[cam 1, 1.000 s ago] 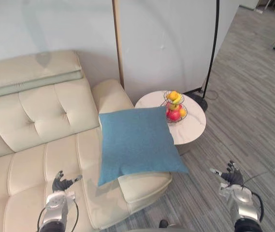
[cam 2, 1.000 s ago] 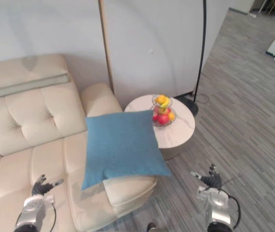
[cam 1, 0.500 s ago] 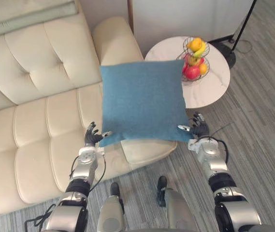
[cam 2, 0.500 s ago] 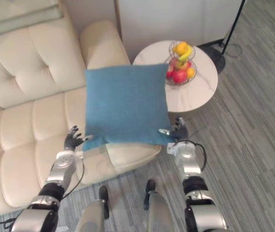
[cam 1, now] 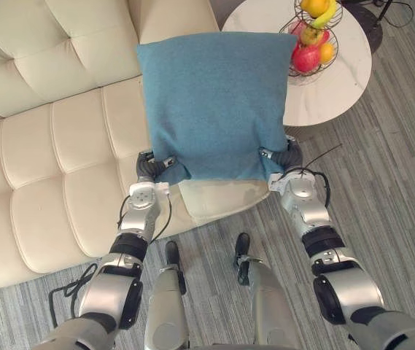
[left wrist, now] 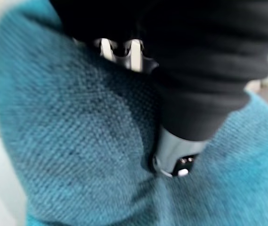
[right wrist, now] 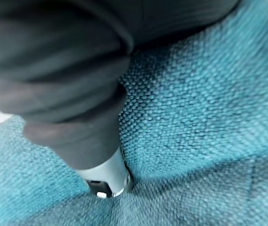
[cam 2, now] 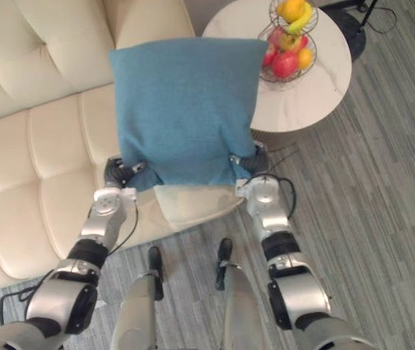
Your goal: Pick up cushions and gather them together orderly.
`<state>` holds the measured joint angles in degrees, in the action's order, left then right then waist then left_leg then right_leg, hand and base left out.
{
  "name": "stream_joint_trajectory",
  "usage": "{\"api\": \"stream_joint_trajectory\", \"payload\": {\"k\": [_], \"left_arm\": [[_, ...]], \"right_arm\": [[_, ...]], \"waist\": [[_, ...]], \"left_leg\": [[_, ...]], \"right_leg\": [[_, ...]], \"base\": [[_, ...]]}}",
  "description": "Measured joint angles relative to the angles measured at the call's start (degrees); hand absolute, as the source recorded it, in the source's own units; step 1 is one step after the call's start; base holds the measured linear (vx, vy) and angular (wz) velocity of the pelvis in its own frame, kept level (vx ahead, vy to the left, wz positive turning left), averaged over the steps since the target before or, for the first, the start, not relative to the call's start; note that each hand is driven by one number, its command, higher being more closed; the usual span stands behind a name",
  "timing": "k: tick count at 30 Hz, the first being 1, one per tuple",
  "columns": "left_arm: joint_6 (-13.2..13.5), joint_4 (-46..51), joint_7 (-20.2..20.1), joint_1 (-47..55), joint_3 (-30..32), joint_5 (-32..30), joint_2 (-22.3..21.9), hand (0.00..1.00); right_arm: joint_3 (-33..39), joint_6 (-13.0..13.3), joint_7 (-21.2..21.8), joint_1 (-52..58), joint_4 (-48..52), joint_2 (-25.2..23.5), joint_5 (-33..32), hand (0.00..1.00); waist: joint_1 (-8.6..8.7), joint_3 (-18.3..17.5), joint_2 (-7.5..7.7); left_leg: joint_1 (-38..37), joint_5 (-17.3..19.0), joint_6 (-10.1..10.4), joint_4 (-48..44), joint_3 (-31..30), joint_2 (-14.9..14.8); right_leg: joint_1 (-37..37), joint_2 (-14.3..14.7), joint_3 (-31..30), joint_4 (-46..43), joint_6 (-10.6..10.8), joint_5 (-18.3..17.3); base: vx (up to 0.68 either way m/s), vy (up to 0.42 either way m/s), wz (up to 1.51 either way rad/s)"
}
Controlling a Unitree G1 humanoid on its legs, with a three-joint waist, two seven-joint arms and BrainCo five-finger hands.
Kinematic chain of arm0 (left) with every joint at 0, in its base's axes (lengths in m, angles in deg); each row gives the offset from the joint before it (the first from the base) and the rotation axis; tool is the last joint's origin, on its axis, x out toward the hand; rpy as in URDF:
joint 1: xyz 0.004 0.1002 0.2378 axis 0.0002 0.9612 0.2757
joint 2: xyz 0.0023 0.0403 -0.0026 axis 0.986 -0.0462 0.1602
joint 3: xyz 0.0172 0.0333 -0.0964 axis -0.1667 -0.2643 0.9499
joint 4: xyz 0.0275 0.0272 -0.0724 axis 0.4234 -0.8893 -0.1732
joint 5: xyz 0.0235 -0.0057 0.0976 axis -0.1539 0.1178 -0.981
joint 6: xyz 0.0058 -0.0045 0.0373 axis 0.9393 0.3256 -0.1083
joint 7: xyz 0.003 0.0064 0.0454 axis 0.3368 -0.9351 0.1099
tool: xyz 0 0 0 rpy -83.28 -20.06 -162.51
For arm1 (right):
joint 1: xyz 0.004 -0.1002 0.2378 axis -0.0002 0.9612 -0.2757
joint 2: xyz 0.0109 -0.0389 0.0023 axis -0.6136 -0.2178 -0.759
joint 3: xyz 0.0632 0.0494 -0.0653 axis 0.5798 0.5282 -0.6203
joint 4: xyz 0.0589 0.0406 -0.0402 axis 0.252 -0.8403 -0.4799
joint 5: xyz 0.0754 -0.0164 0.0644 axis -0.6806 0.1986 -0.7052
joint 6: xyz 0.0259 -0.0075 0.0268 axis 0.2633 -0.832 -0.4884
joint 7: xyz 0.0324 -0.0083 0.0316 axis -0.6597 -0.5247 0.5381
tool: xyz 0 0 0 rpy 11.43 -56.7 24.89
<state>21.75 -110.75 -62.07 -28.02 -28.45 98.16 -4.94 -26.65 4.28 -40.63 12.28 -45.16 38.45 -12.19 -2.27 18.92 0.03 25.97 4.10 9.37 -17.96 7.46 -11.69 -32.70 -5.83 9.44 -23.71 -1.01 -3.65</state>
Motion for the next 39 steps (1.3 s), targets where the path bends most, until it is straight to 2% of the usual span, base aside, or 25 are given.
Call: {"api": "stream_joint_trajectory", "payload": {"k": [5, 10, 12, 14, 20, 25, 27, 29, 30, 31, 32, 33, 34, 35, 36, 38, 39], "left_arm": [[0.7, 9.5, 2.3, 3.9, -2.9, 0.4, 0.2, 1.00], [0.8, 21.1, 3.1, 13.1, -6.3, 0.4, -0.1, 1.00], [0.8, 25.9, 3.2, 17.9, -7.2, 0.3, -1.0, 1.00], [0.8, 30.9, 3.2, 24.3, -7.2, 0.3, -2.7, 1.00], [1.0, 38.9, 2.3, 36.6, -8.3, 0.3, -3.3, 1.00], [1.7, 42.2, 1.4, 43.8, -8.0, 0.3, -3.9, 1.00], [1.9, 42.2, 0.7, 45.4, -7.5, 0.3, -4.7, 1.00], [1.9, 42.2, 0.1, 45.4, -7.5, 0.4, -5.7, 1.00], [1.9, 42.3, 0.0, 45.3, -7.5, 0.4, -5.8, 1.00], [1.9, 42.3, -0.3, 45.3, -7.5, 0.4, -6.0, 1.00], [1.9, 42.3, -0.6, 45.2, -7.8, 0.4, -6.0, 1.00], [1.9, 42.3, -0.7, 45.1, -8.0, 0.4, -6.0, 1.00], [1.9, 42.2, -0.9, 45.0, -8.6, 0.4, -6.0, 1.00], [1.9, 41.6, -1.0, 44.9, -9.7, 0.4, -6.0, 1.00], [1.9, 40.8, -1.3, 44.9, -10.4, 0.4, -6.2, 1.00], [1.9, 39.6, -1.8, 44.9, -10.5, 0.5, -7.1, 1.00], [1.9, 38.1, -1.8, 44.7, -11.3, 0.5, -7.4, 1.00]], "right_arm": [[-1.7, 1.1, -0.2, 8.2, 10.9, -0.2, -0.7, 1.00], [-2.4, 1.2, -0.2, 18.4, 20.4, -0.6, -0.5, 1.00], [-2.4, 1.2, 0.1, 23.9, 25.2, -0.7, -0.2, 1.00], [-2.4, 1.3, 0.8, 29.6, 28.7, -1.6, 0.8, 1.00], [-3.5, 1.6, 2.9, 39.2, 32.0, -3.3, 5.9, 1.00], [-4.0, 2.3, 4.5, 43.9, 33.6, -4.8, 8.3, 1.00], [-4.1, 2.3, 4.9, 44.6, 33.6, -5.0, 8.8, 1.00], [-3.8, 2.4, 4.3, 45.0, 33.4, -4.7, 9.0, 1.00], [-3.7, 2.4, 4.1, 44.9, 33.4, -4.6, 9.2, 1.00], [-3.4, 2.5, 3.7, 44.8, 32.3, -4.7, 9.8, 1.00], [-3.1, 2.6, 3.4, 44.8, 30.9, -4.6, 10.0, 1.00], [-2.9, 2.6, 3.3, 44.7, 30.4, -4.6, 10.1, 1.00], [-2.2, 2.9, 3.1, 44.3, 28.9, -4.5, 10.8, 1.00], [-1.3, 2.9, 2.8, 43.2, 25.9, -4.4, 11.0, 1.00], [-0.8, 2.8, 2.5, 42.7, 24.1, -4.2, 11.0, 1.00], [-0.6, 2.8, 2.4, 42.7, 23.1, -3.8, 11.2, 1.00], [-0.3, 2.8, 2.3, 42.5, 21.8, -3.3, 12.2, 1.00]], "waist": [[-0.76, -0.1, -0.01], [-1.07, -0.2, -0.05], [-0.96, -1.6, 0.04], [-0.55, -5.3, -0.04], [0.23, -11.5, -0.35], [0.15, -14.0, -0.29], [-0.34, -14.0, -0.17], [0.29, -14.0, -0.17], [0.52, -14.0, -0.24], [0.32, -14.1, -0.14], [0.44, -14.1, 0.16], [0.50, -14.1, 0.31], [0.74, -14.2, 0.30], [0.82, -14.2, 0.15], [0.93, -14.3, 0.00], [1.12, -14.8, -0.82], [1.63, -15.5, -1.91]], "left_leg": [[-4.0, 0.0, 0.0, 2.0, 0.6, -0.2], [-9.2, 0.0, 0.0, 4.3, 1.2, 0.0], [-12.0, 0.0, 0.0, 6.1, 1.4, 0.5], [-14.4, -0.4, 0.1, 9.0, 1.5, 1.3], [-22.0, -1.2, -0.2, 14.6, 1.2, 2.2], [-24.1, -1.4, -0.5, 15.7, -0.4, 2.6], [-23.6, -1.0, -0.9, 14.3, -1.1, 2.6], [-16.0, 0.2, -1.8, 5.9, -3.3, 2.8], [-14.7, 0.6, -2.8, 4.9, -2.8, 2.5], [-13.1, 2.5, -5.8, 4.5, -0.5, 1.3], [-11.9, 3.1, -7.2, 4.4, 2.8, -0.2], [-11.7, 3.1, -7.2, 3.6, 4.0, -0.8], [-10.0, 3.8, -8.4, 1.1, 6.7, -2.5], [-9.0, 3.7, -9.5, -1.5, 9.5, -5.0], [-9.4, 3.5, -9.8, -2.2, 10.8, -6.8], [-10.7, 2.8, -8.5, -0.8, 10.4, -7.1], [-12.4, -1.3, -1.4, 2.7, 9.9, -6.4]], "right_leg": [[3.7, 0.4, 0.0, 1.7, 0.1, -0.1], [8.0, 0.5, -0.1, 2.1, 0.8, -1.1], [10.1, 0.1, -0.1, 2.1, 1.1, -2.0], [11.3, -0.3, 0.0, 2.4, 1.6, -2.7], [18.3, -0.2, 0.4, 6.0, 2.4, -3.1], [22.4, -0.4, 1.8, 8.4, 3.0, -2.7], [23.4, -0.8, 2.8, 8.5, 3.1, -2.8], [23.6, -2.3, 8.2, 8.1, 3.1, -3.0], [23.6, -2.7, 9.4, 8.1, 3.0, -3.0], [23.9, -3.3, 12.7, 8.3, 2.9, -3.1], [24.8, -4.3, 15.6, 9.3, 3.0, -2.8], [25.0, -5.0, 16.7, 9.8, 2.9, -2.7], [25.2, -6.1, 18.9, 9.8, 3.0, -2.7], [25.9, -7.5, 21.0, 9.8, 3.6, -2.3], [26.5, -9.0, 21.9, 10.1, 4.7, -1.7], [27.0, -9.9, 21.8, 10.7, 6.7, -0.9], [27.2, -11.1, 21.8, 11.3, 8.3, -0.1]], "base": [[0.05, 0.015, -0.02], [0.09, 0.010, 0.00], [0.08, 0.022, 0.04], [0.12, 0.029, 0.03], [0.10, 0.035, 0.04], [0.02, 0.027, 0.16], [-0.04, 0.014, 0.41], [-0.08, 0.004, 1.04], [-0.13, 0.038, 1.21], [-0.13, 0.044, 1.31], [-0.12, 0.085, 1.27], [-0.08, 0.084, 1.17], [-0.05, 0.169, 0.96], [-0.03, 0.226, 1.04], [0.00, 0.252, 0.83], [0.04, 0.278, 0.36], [0.07, 0.445, 0.34]]}}
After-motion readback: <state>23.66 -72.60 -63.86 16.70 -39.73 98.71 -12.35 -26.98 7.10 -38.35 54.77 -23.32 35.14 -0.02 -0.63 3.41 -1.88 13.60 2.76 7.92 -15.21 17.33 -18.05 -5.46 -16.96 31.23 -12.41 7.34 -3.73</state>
